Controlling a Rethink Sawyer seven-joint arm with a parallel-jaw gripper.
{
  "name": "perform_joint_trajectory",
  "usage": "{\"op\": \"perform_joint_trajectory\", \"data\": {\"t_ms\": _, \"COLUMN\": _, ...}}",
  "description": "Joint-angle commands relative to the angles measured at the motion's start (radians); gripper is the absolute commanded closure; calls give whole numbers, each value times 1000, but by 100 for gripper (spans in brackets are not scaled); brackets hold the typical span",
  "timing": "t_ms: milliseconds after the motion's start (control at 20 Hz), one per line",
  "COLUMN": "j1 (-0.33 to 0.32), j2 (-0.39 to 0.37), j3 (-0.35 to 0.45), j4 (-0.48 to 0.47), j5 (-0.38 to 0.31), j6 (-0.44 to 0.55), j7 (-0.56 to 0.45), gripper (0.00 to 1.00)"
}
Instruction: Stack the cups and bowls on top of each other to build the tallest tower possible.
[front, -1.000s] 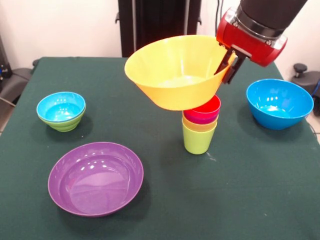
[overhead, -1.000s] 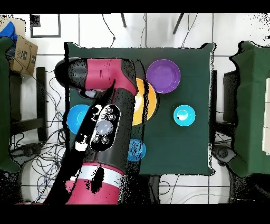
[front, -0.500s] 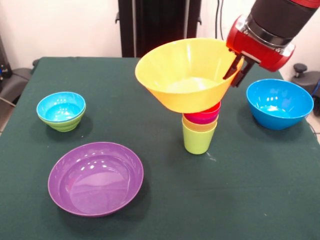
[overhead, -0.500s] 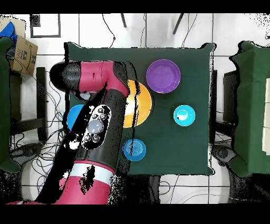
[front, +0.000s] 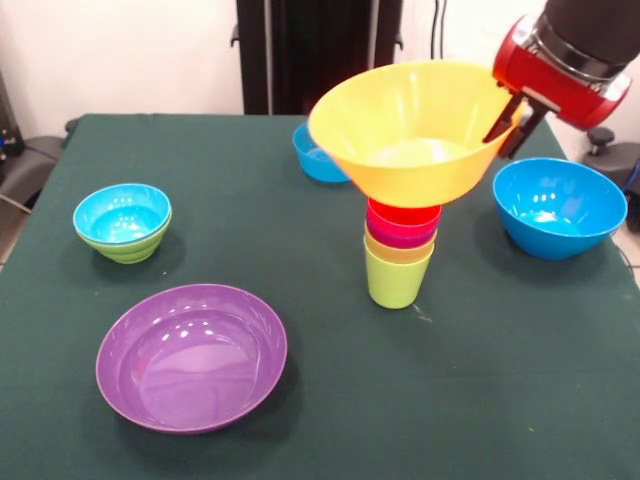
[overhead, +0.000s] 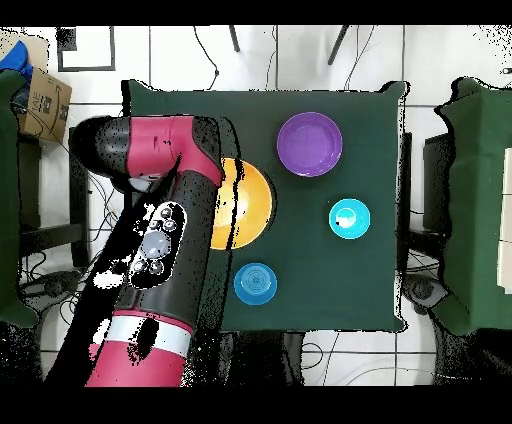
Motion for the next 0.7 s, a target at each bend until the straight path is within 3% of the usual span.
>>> {"op": "perform_joint_trajectory", "data": {"t_ms": 50, "j1": 17, "j2": -2, "j3": 28, "j4": -37, "j5": 25, "j6": 108, "j7": 242, "gripper": 100}}
{"op": "perform_joint_trajectory", "data": {"t_ms": 700, "j1": 7, "j2": 17, "j3": 34, "j4": 6, "j5": 11, "j6": 7, "j7": 217, "gripper": 100}}
